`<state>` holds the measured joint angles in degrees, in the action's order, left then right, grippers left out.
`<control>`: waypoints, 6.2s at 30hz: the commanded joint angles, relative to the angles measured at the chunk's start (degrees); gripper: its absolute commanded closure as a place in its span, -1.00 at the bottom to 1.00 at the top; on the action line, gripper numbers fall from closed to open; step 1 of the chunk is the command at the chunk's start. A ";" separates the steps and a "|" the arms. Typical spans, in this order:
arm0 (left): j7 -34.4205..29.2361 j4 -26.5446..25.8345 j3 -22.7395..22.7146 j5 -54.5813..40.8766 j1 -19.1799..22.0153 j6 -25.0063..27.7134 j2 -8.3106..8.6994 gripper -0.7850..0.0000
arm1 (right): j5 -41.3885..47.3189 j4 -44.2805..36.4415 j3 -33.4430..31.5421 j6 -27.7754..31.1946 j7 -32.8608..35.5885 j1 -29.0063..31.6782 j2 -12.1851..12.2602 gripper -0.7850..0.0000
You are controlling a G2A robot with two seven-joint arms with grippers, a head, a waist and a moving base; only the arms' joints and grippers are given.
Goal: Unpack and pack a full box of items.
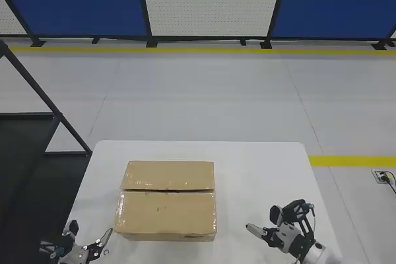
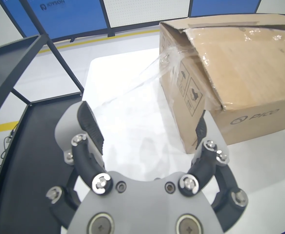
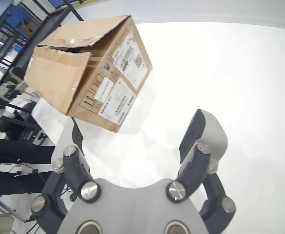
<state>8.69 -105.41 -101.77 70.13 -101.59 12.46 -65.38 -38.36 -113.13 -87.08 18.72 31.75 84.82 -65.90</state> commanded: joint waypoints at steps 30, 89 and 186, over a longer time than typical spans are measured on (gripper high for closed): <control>-15.36 -3.31 -6.57 -26.80 4.27 12.66 0.62 -1.00 | 41.74 19.02 13.54 -1.26 17.64 -23.97 -1.28 -1.00; -19.25 -1.80 -8.28 -33.55 4.19 13.29 0.77 -1.00 | 35.17 16.04 28.58 8.30 31.27 -21.51 -0.36 -1.00; -19.48 -0.72 -8.49 -35.33 3.78 13.04 0.84 -1.00 | 61.36 39.83 32.57 -13.98 -3.02 -49.35 -7.51 -1.00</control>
<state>-10.79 -106.11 -110.27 34.78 -97.83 25.50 -64.54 23.51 -73.55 -54.59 4.90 28.85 35.66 -73.39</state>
